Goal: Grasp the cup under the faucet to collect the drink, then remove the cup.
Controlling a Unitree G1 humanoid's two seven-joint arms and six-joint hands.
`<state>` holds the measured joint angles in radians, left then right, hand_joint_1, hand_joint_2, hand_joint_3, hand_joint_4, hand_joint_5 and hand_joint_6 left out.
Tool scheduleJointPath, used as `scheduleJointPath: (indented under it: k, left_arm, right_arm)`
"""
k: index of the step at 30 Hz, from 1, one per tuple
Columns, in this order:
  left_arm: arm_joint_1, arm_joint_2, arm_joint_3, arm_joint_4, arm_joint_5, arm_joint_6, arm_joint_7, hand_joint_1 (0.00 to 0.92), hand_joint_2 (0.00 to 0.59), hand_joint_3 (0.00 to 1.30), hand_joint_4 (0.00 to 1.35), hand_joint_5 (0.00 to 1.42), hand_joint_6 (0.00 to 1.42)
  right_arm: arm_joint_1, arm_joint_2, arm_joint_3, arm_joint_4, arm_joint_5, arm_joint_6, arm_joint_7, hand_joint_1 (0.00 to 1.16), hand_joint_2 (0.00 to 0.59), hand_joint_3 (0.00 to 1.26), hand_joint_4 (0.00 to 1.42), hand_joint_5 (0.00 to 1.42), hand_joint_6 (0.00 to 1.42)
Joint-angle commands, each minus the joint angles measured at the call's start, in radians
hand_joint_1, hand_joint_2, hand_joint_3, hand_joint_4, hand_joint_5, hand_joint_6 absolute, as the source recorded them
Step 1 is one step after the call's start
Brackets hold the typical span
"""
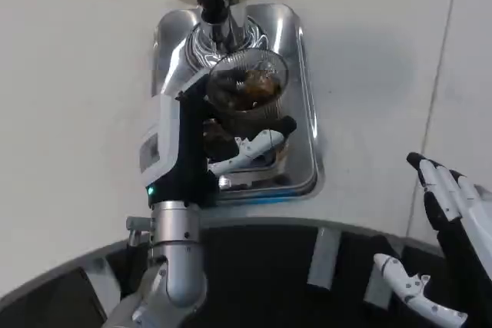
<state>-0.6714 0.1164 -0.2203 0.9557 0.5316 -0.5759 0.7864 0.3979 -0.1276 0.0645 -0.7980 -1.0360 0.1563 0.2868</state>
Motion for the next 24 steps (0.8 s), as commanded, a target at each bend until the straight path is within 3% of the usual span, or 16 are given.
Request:
scheduleJointPath:
  k: [1,24]
  left_arm:
    - [0.046,0.012,0.007,0.0,-0.015,-0.037,0.004,0.745,0.051,0.95,1.06,1.3,1.42]
    - [0.189,0.184,0.041,-0.217,-0.007,-0.132,-0.06,0.791,0.0,1.01,1.08,1.21,1.42]
  right_arm:
    - [0.0,-0.003,0.011,0.009,0.001,0.011,0.018,0.27,0.429,0.0,0.0,0.0,0.0]
    - [-0.072,-0.054,0.021,0.064,0.065,-0.006,-0.007,0.27,0.432,0.0,0.0,0.0,0.0]
